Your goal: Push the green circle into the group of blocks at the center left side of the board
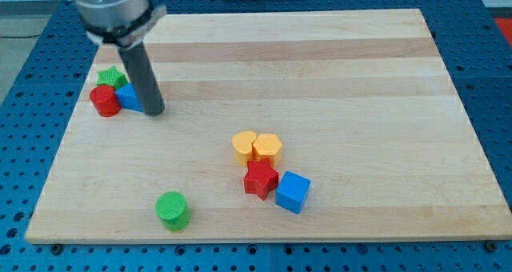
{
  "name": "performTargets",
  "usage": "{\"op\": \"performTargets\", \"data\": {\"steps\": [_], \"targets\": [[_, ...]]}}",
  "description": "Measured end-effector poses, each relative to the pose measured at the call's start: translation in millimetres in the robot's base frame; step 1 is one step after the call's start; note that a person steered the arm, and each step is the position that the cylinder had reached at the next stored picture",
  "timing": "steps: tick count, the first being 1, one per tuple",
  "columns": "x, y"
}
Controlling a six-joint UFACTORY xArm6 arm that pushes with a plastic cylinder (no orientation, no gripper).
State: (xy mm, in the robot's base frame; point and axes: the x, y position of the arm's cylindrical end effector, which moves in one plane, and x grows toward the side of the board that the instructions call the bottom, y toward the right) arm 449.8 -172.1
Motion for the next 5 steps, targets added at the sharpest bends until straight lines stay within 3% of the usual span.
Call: {"op": "performTargets", "data": {"steps": [3, 5], "targets": [[165, -24], [169, 12]]}}
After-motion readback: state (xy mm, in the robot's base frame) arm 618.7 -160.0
